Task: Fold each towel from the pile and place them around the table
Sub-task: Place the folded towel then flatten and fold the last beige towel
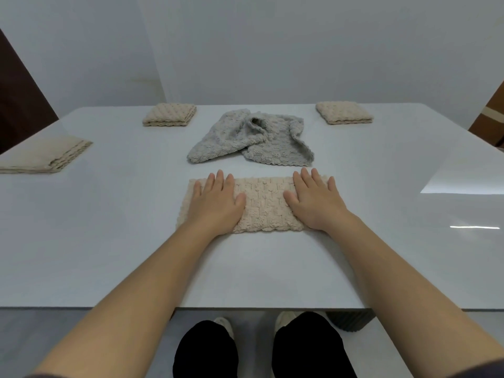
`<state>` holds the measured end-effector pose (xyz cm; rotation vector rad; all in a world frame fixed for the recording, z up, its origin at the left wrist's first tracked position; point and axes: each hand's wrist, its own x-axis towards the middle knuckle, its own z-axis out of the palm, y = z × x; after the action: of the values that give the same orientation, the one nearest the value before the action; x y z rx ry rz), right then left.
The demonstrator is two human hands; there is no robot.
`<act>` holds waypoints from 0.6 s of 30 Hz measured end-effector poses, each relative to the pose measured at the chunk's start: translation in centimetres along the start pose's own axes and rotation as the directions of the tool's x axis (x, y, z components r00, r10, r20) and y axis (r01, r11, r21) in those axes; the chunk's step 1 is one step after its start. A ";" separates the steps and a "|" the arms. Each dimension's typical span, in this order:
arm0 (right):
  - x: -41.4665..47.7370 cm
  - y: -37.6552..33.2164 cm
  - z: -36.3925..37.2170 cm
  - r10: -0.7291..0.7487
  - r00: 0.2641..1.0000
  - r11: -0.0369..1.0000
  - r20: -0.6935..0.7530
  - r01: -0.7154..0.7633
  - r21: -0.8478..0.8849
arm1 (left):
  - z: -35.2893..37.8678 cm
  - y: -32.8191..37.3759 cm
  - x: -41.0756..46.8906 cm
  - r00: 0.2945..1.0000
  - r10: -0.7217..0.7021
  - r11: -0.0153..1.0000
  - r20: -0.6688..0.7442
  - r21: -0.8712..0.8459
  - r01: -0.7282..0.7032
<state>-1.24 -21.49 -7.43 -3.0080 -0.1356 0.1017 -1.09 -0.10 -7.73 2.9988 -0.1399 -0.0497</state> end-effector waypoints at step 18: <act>-0.3 -3.0 -0.1 -0.113 0.994 0.993 0.004 0.113 0.041 | 0.4 0.1 0.0 0.999 0.007 1.000 -0.045 0.001 -0.007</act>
<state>-1.74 -18.57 -6.94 -2.9518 -0.3000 0.1014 -1.15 -0.28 -8.12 2.9978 -0.1456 0.0184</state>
